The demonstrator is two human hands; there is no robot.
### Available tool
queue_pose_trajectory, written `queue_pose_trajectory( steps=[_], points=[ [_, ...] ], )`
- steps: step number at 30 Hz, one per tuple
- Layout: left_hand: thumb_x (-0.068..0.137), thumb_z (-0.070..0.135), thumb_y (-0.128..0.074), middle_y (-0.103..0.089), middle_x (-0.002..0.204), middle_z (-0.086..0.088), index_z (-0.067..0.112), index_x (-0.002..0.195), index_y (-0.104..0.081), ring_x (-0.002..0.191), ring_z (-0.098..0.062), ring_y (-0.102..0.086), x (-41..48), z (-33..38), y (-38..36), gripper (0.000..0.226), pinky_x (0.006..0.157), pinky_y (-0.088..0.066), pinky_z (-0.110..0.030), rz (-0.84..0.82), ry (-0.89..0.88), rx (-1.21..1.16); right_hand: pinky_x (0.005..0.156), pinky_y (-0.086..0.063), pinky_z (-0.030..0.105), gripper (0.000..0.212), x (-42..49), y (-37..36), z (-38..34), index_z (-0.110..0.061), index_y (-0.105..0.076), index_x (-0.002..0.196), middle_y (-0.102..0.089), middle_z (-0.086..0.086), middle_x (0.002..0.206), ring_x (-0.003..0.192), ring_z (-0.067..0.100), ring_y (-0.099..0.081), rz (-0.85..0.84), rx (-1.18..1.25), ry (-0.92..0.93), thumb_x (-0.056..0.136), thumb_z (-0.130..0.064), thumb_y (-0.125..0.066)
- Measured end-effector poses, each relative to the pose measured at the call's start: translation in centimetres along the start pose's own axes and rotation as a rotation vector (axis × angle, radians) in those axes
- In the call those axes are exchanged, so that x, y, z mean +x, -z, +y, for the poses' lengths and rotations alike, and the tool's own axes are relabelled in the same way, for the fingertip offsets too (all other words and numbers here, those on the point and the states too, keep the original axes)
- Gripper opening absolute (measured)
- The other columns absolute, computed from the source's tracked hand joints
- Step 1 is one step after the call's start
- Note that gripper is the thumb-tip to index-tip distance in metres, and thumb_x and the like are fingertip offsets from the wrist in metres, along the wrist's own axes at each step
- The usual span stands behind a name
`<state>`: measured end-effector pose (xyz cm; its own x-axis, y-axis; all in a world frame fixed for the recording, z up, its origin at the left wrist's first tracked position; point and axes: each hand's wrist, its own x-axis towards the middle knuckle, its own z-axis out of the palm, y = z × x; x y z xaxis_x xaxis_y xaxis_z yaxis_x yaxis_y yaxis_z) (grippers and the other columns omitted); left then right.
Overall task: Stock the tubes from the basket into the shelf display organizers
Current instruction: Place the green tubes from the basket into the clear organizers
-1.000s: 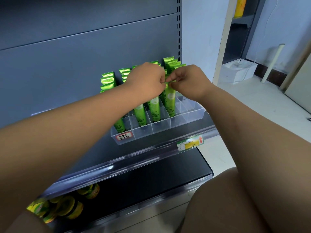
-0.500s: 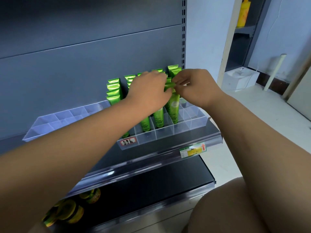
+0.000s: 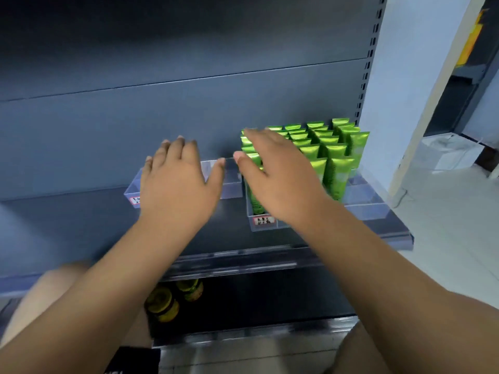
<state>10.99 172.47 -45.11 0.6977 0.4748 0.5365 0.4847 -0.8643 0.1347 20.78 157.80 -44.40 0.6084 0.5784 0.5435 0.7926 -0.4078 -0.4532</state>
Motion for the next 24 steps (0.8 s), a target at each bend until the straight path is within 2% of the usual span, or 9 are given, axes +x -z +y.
queue_pose_trajectory(
  steps=[4,8,12,18,21,24],
  points=[
    [0.096,0.064,-0.031,-0.043,0.156,-0.015,0.008,0.146,-0.045,0.148,-0.037,-0.032,-5.1,-7.9,3.4,0.076,0.118,-0.028,-0.058,0.066,0.139,0.104,0.123,-0.023,0.033,0.057,-1.4,-4.8,-7.6,-0.014,-0.042,0.152,-0.038,0.001,0.16,0.153,0.017,-0.022,-0.067,0.103,0.086,0.104,-0.045,-0.044],
    [0.096,0.062,-0.034,-0.043,0.156,-0.016,0.006,0.147,-0.044,0.148,-0.036,-0.032,-10.5,-15.7,7.1,0.076,0.118,-0.028,-0.058,0.125,0.299,0.209,0.124,-0.014,0.03,0.059,-3.5,-9.9,-16.2,-0.018,-0.035,0.156,-0.027,-0.003,0.165,0.155,0.013,-0.013,-0.186,0.194,0.204,0.105,-0.047,-0.04],
    [0.094,0.059,-0.035,-0.047,0.152,-0.015,0.007,0.143,-0.047,0.147,-0.036,-0.034,-16.7,-23.2,10.4,0.073,0.116,-0.028,-0.058,0.149,0.473,0.28,0.124,-0.022,0.037,0.06,-5.9,-15.8,-25.3,-0.012,-0.037,0.154,-0.03,0.003,0.164,0.154,0.019,-0.018,-0.311,0.303,0.338,0.103,-0.043,-0.046],
    [0.095,0.059,-0.029,-0.043,0.156,-0.016,0.005,0.144,-0.046,0.149,-0.037,-0.031,-27.3,-33.2,12.3,0.075,0.118,-0.028,-0.058,0.13,0.781,0.325,0.121,-0.023,0.038,0.055,-11.0,-25.2,-37.8,-0.009,-0.044,0.148,-0.038,0.01,0.158,0.15,0.026,-0.027,-0.522,0.419,0.502,0.101,-0.037,-0.051],
    [0.102,0.055,-0.035,-0.042,0.157,-0.016,0.005,0.145,-0.045,0.15,-0.036,-0.029,-32.2,-37.0,11.0,0.067,0.12,-0.027,-0.056,0.059,0.939,0.333,0.115,-0.034,0.041,0.047,-14.0,-31.0,-40.8,-0.008,-0.052,0.138,-0.049,0.011,0.147,0.14,0.029,-0.041,-0.642,0.448,0.524,0.099,-0.033,-0.053],
    [0.101,0.054,-0.042,-0.042,0.157,-0.013,0.008,0.144,-0.046,0.15,-0.033,-0.029,-36.7,-40.1,8.2,0.063,0.122,-0.026,-0.053,-0.051,1.067,0.304,0.103,-0.044,0.039,0.036,-16.8,-37.3,-40.5,-0.013,-0.056,0.13,-0.054,0.007,0.14,0.129,0.028,-0.049,-0.844,0.331,0.504,0.099,-0.031,-0.051]
  ],
)
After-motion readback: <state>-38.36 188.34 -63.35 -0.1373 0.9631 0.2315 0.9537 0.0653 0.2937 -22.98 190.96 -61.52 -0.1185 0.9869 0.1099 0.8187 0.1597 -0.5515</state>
